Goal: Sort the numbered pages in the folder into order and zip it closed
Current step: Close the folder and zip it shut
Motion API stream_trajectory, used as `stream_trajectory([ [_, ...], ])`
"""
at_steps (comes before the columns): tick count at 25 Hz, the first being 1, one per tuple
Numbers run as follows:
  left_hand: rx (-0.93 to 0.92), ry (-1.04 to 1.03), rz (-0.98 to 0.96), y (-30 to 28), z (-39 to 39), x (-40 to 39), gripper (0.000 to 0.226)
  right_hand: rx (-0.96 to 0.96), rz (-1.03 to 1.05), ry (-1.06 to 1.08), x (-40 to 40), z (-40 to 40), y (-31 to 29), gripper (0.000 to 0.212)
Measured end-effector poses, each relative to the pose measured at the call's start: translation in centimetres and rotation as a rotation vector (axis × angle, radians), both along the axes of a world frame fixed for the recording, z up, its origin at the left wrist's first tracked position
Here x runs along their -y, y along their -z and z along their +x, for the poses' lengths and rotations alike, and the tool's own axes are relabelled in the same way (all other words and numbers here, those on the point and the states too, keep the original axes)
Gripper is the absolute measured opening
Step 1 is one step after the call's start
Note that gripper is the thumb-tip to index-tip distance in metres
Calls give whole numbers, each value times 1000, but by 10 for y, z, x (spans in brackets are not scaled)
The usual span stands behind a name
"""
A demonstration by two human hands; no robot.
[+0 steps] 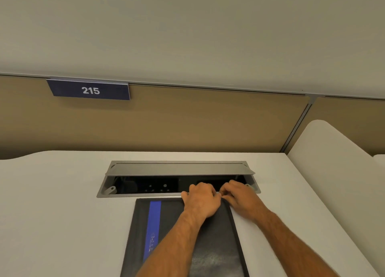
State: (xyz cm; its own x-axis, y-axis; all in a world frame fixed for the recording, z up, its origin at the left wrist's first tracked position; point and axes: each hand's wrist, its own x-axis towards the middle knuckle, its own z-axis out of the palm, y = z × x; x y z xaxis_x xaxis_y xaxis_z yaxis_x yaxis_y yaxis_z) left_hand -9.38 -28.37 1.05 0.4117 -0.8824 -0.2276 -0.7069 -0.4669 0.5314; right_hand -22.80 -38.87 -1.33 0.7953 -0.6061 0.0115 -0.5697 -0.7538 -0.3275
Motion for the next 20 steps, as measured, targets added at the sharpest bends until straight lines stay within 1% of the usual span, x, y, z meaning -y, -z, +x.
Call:
stream_trajectory([
  [1, -48, -37, 13, 2, 0, 8, 30, 18, -4, 6, -1, -1, 3, 16],
  [4, -98, -127, 48, 8, -1, 28, 29, 97, -18, 39, -1, -3, 8, 16],
  [8, -170, -191, 82, 8, 4, 40, 28, 152, 43, 129, -2, -3, 9, 8],
  [11, -165, -199, 101, 6, 4, 43, 26, 215, 181, 181, -5, -5, 10, 11],
  [15, -185, -166, 118, 4, 6, 43, 28, 285, 513, 240, -6, -10, 2, 16],
  [18, -183, -139, 144, 0, 9, 44, 32, 233, 575, 216, -8, -6, -2, 6],
  [20, -178, -121, 146, -2, 12, 46, 31, 242, 621, 212, -10, -4, -5, 7],
])
